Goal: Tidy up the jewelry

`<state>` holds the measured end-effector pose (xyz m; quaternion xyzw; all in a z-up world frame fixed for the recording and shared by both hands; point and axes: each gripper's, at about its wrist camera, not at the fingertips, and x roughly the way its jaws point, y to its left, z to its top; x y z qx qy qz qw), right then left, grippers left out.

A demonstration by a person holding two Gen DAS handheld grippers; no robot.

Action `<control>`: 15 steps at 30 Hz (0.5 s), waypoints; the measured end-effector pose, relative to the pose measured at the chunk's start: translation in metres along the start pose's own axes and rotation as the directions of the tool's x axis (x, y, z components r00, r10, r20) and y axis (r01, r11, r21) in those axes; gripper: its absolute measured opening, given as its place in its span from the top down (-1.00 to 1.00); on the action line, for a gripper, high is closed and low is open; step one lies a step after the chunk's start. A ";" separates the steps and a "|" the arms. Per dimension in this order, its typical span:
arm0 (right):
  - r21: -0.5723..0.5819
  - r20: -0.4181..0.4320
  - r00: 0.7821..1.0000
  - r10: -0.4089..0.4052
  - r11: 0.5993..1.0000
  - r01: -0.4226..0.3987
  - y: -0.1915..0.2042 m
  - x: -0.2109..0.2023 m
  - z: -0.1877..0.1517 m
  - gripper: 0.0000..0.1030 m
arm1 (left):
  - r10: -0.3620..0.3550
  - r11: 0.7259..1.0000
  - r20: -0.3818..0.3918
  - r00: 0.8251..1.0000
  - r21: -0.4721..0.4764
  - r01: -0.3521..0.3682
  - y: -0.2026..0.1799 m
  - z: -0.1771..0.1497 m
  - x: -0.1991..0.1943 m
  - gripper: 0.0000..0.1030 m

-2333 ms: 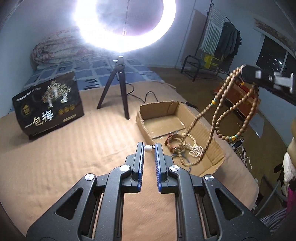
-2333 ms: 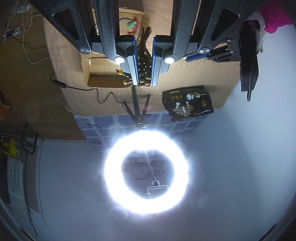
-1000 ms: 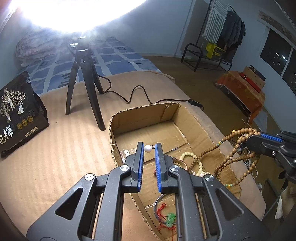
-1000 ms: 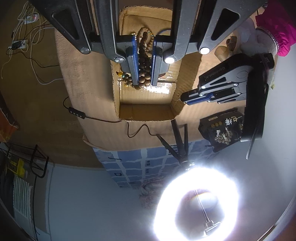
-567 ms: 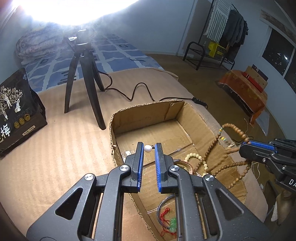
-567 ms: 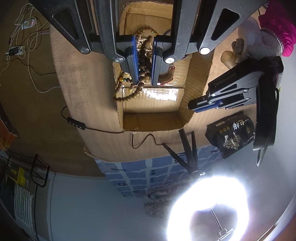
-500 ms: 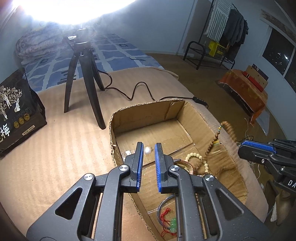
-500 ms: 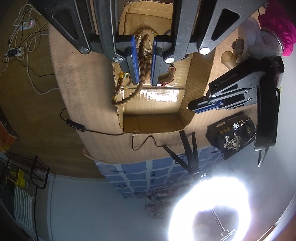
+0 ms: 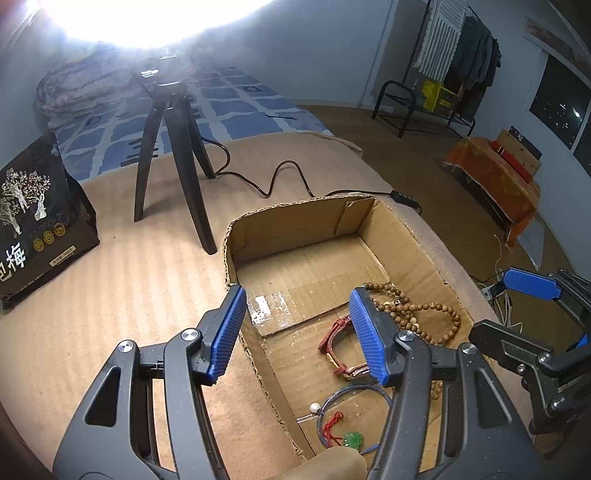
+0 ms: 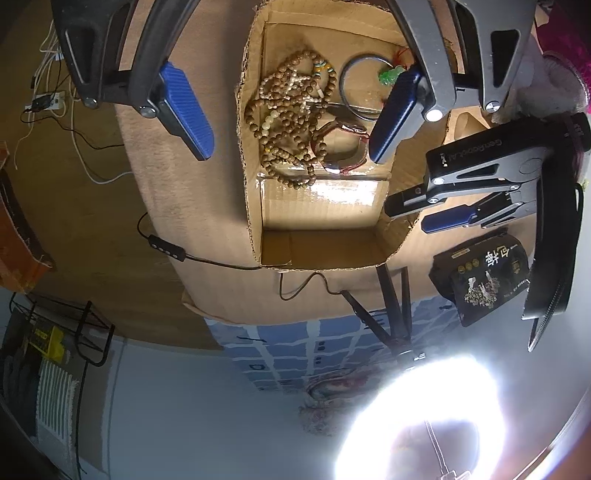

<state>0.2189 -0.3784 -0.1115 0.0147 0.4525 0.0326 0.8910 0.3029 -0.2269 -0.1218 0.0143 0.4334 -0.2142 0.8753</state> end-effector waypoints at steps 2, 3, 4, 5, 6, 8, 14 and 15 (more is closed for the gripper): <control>-0.005 0.004 1.000 -0.020 1.000 0.020 0.001 -0.002 -0.001 -0.77 | 0.003 1.000 0.003 1.000 0.000 -0.003 0.000 0.000 -0.003 -0.16; -0.008 0.006 1.000 -0.026 1.000 0.026 0.002 -0.003 -0.001 -0.77 | 0.004 1.000 0.005 1.000 0.001 -0.004 0.000 0.000 -0.005 -0.16; -0.011 0.008 0.999 -0.031 0.999 0.031 0.003 -0.004 -0.001 -0.78 | 0.005 1.000 0.007 1.000 0.001 -0.005 0.000 0.000 -0.006 -0.16; -0.013 0.010 0.999 -0.035 0.999 0.035 0.003 -0.005 -0.001 -0.78 | 0.006 1.000 0.007 1.000 0.001 -0.006 0.000 0.000 -0.007 -0.16; -0.015 0.013 0.999 -0.041 0.999 0.041 0.004 -0.007 -0.001 -0.78 | 0.006 1.000 0.008 1.000 0.001 -0.006 0.000 -0.001 -0.009 -0.16; -0.016 0.020 0.999 -0.048 0.999 0.048 0.006 -0.011 0.000 -0.78 | 0.007 1.000 0.010 1.000 0.003 -0.007 0.001 -0.001 -0.012 -0.16; -0.023 0.041 0.997 -0.059 0.998 0.060 0.010 -0.024 0.000 -0.78 | 0.012 1.000 0.020 1.000 0.003 -0.012 0.000 -0.002 -0.024 -0.16; -0.021 0.043 0.997 -0.060 0.998 0.061 0.011 -0.026 -0.001 -0.78 | 0.012 1.000 0.021 1.000 0.002 -0.012 0.000 -0.003 -0.026 -0.16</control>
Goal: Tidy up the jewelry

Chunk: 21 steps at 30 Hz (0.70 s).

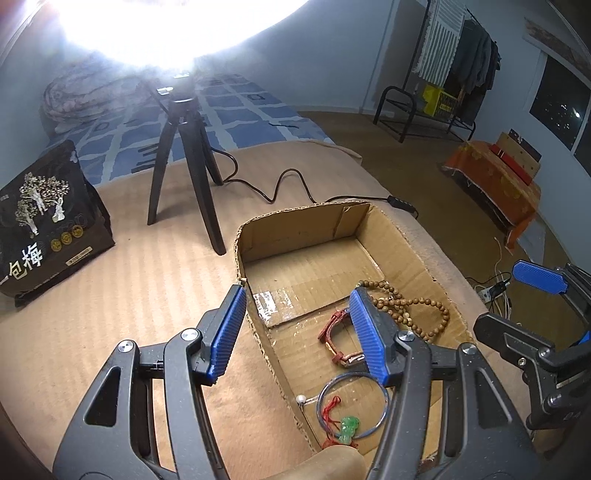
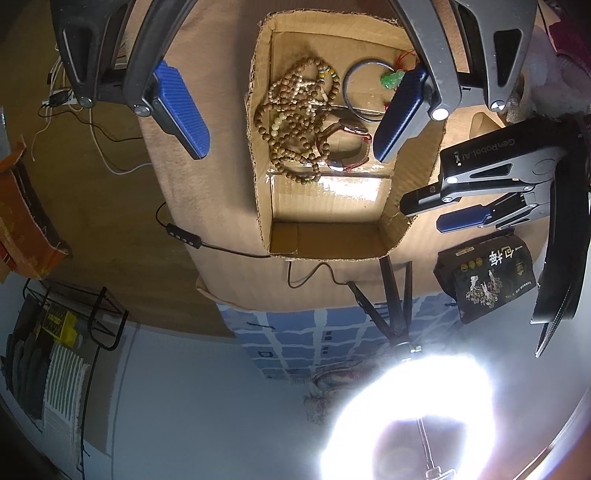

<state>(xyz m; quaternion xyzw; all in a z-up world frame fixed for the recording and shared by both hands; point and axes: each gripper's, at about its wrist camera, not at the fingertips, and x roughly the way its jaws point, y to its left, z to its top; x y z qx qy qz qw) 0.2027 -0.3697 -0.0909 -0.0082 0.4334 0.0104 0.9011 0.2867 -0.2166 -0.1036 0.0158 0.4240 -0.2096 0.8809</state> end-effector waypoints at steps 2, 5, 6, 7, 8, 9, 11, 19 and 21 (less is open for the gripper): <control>0.008 0.005 1.000 0.002 1.000 -0.002 0.000 -0.005 -0.001 -0.78 | -0.003 1.000 0.002 1.000 0.001 0.003 0.001 -0.001 -0.007 -0.16; 0.021 0.015 1.000 0.003 1.000 -0.003 -0.001 -0.014 -0.002 -0.78 | 0.000 1.000 0.013 1.000 0.003 -0.001 0.002 -0.002 -0.018 -0.16; 0.025 0.017 1.000 0.002 1.000 -0.002 -0.001 -0.016 -0.002 -0.78 | 0.002 1.000 0.016 1.000 0.002 -0.002 0.003 -0.003 -0.021 -0.16; 0.030 0.021 1.000 0.000 1.000 -0.001 -0.001 -0.019 -0.002 -0.78 | 0.004 1.000 0.021 1.000 0.001 -0.004 0.004 -0.004 -0.026 -0.16; 0.034 0.026 1.000 -0.001 0.999 0.000 -0.001 -0.023 -0.002 -0.78 | 0.005 1.000 0.027 1.000 -0.003 -0.005 0.005 -0.004 -0.030 -0.16; 0.036 0.029 1.000 -0.002 0.999 0.000 0.000 -0.026 -0.002 -0.78 | 0.002 1.000 0.031 1.000 -0.010 -0.002 0.006 -0.005 -0.036 -0.16; 0.035 0.039 0.999 -0.006 0.999 0.004 0.001 -0.033 -0.003 -0.79 | -0.004 1.000 0.042 0.999 -0.016 0.005 0.007 -0.007 -0.047 -0.16; 0.027 0.095 0.995 -0.036 0.999 0.034 0.007 -0.067 -0.008 -0.80 | 0.006 1.000 0.098 0.995 0.006 -0.006 0.004 -0.019 -0.095 -0.17; 0.028 0.112 0.993 -0.044 0.999 0.041 0.009 -0.076 -0.009 -0.80 | 0.007 1.000 0.106 0.994 0.022 -0.010 0.002 -0.024 -0.107 -0.18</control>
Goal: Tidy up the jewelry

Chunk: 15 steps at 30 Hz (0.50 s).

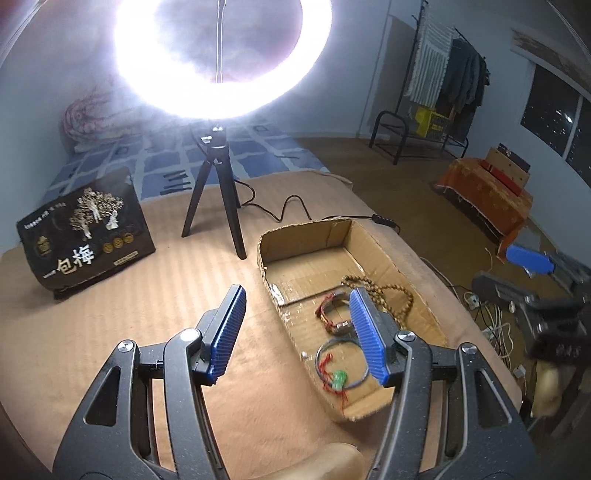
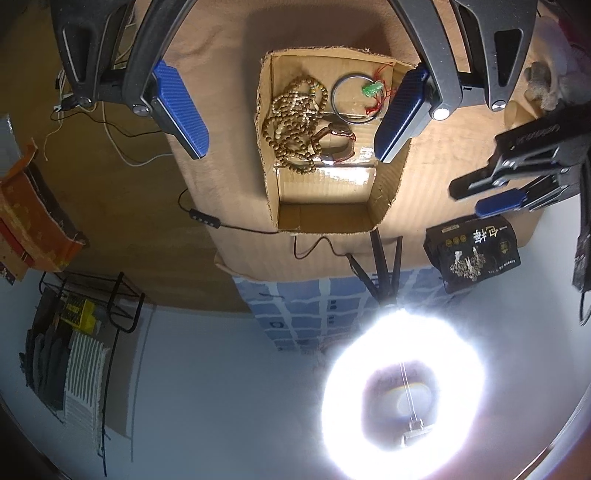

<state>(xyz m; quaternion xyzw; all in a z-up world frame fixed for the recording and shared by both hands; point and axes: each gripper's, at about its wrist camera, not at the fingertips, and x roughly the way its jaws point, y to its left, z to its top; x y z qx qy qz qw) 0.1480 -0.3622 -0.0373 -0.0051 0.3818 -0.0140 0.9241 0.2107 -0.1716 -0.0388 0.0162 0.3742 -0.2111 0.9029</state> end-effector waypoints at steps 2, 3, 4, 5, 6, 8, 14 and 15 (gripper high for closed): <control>-0.002 0.013 1.000 -0.004 1.000 0.004 0.001 -0.007 0.000 -0.81 | 0.010 1.000 0.013 1.000 0.013 -0.010 -0.001 -0.006 -0.014 -0.32; -0.005 0.020 1.000 -0.009 1.000 0.009 0.003 -0.011 -0.001 -0.81 | 0.012 1.000 0.018 1.000 0.015 -0.012 -0.001 -0.008 -0.019 -0.38; -0.009 0.026 1.000 -0.013 1.000 0.014 0.005 -0.015 -0.001 -0.81 | 0.011 1.000 0.026 1.000 0.014 -0.012 0.000 -0.012 -0.027 -0.38; -0.014 0.033 0.999 -0.016 1.000 0.017 0.007 -0.019 -0.001 -0.82 | 0.011 1.000 0.027 1.000 0.014 -0.011 0.000 -0.013 -0.031 -0.38; -0.019 0.038 0.999 -0.018 1.000 0.019 0.009 -0.021 -0.002 -0.82 | 0.011 1.000 0.024 1.000 0.018 -0.012 0.000 -0.016 -0.037 -0.38; -0.030 0.054 0.998 -0.027 0.999 0.029 0.013 -0.030 -0.002 -0.82 | 0.014 0.999 0.024 1.000 0.029 -0.015 -0.002 -0.021 -0.049 -0.38; -0.032 0.117 0.992 -0.044 0.998 0.048 0.021 -0.054 -0.005 -0.99 | 0.030 0.999 0.042 0.999 0.031 -0.031 -0.003 -0.036 -0.088 -0.40; -0.036 0.125 0.991 -0.044 0.998 0.049 0.023 -0.058 -0.007 -0.99 | 0.030 0.999 0.043 0.999 0.030 -0.031 -0.003 -0.038 -0.092 -0.46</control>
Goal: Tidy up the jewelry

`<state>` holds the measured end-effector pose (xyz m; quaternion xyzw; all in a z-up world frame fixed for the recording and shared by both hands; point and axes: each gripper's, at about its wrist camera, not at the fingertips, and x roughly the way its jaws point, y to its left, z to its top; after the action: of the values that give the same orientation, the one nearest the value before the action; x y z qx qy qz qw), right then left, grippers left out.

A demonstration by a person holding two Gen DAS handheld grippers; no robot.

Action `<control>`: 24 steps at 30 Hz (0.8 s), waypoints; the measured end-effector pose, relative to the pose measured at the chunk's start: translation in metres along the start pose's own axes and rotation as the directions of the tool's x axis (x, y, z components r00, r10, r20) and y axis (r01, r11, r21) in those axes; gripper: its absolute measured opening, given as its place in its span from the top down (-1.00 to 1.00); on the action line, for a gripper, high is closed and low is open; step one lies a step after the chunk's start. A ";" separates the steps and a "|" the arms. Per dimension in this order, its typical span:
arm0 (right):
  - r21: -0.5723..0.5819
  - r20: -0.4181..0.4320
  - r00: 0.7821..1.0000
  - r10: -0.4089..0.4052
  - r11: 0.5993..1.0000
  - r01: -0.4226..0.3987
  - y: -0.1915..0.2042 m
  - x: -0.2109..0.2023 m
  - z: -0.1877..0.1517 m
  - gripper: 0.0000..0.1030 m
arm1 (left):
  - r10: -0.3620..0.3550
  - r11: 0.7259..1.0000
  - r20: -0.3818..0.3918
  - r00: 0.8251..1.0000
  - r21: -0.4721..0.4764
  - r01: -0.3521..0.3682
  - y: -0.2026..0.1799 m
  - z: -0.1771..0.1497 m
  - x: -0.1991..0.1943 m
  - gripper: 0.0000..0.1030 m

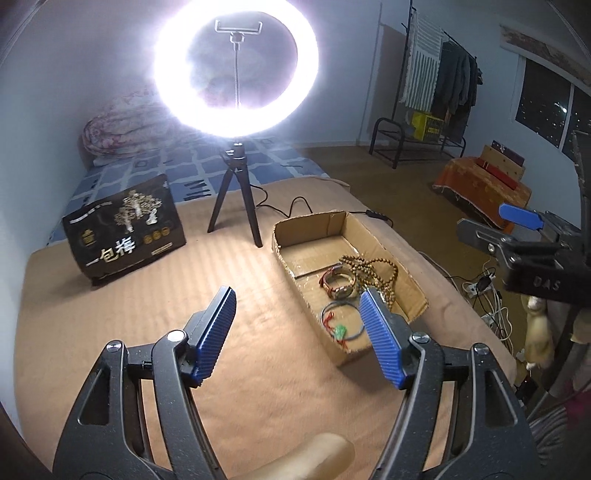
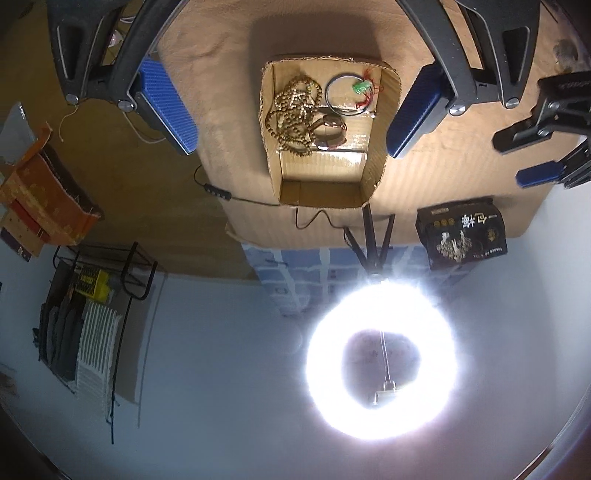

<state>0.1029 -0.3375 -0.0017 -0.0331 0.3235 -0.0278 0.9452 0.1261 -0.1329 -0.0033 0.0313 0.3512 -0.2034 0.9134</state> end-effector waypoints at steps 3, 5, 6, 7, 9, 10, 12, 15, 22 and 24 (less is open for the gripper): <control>-0.007 0.021 1.000 -0.006 1.000 0.006 0.004 -0.009 -0.002 -0.99 | 0.003 1.000 0.009 1.000 -0.012 -0.003 0.001 -0.010 -0.018 -0.57; -0.006 0.035 0.999 -0.008 1.000 0.009 0.006 -0.014 -0.003 -0.99 | 0.024 1.000 0.021 1.000 -0.007 -0.023 -0.001 -0.015 -0.028 -0.57; -0.005 0.042 0.999 -0.009 1.000 0.009 0.007 -0.017 -0.004 -0.99 | 0.036 0.999 0.025 0.999 -0.001 -0.036 -0.001 -0.017 -0.032 -0.57; -0.004 0.047 0.999 -0.010 1.000 0.010 0.008 -0.019 -0.004 -0.99 | 0.046 0.999 0.029 0.999 0.004 -0.046 -0.002 -0.018 -0.036 -0.58; -0.001 0.058 0.998 -0.014 1.000 0.014 0.009 -0.022 -0.005 -0.99 | 0.057 0.998 0.040 0.998 0.008 -0.057 -0.004 -0.021 -0.043 -0.66; 0.001 0.065 0.998 -0.017 1.000 0.017 0.009 -0.025 -0.006 -0.99 | 0.062 0.998 0.045 0.997 0.008 -0.063 -0.004 -0.023 -0.046 -0.72; 0.005 0.075 0.997 -0.022 1.000 0.021 0.009 -0.028 -0.008 -0.99 | 0.067 0.998 0.058 0.996 0.004 -0.067 -0.003 -0.026 -0.052 -0.88; 0.008 0.087 0.996 -0.028 1.000 0.027 0.010 -0.030 -0.011 -0.99 | 0.075 0.997 0.077 0.994 0.006 -0.076 -0.003 -0.031 -0.058 -0.91; 0.010 0.089 0.996 -0.024 1.000 0.023 0.013 -0.031 -0.016 -0.99 | 0.088 0.996 0.077 0.993 0.018 -0.090 -0.003 -0.037 -0.059 -0.97; 0.001 0.092 0.995 -0.030 1.000 0.030 0.015 -0.031 -0.016 -0.99 | 0.101 0.994 0.077 0.992 0.023 -0.103 -0.003 -0.038 -0.060 -0.97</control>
<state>0.0688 -0.3212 0.0034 -0.0395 0.2789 -0.0404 0.9587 0.0608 -0.1074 0.0073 0.0539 0.3113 -0.1622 0.9348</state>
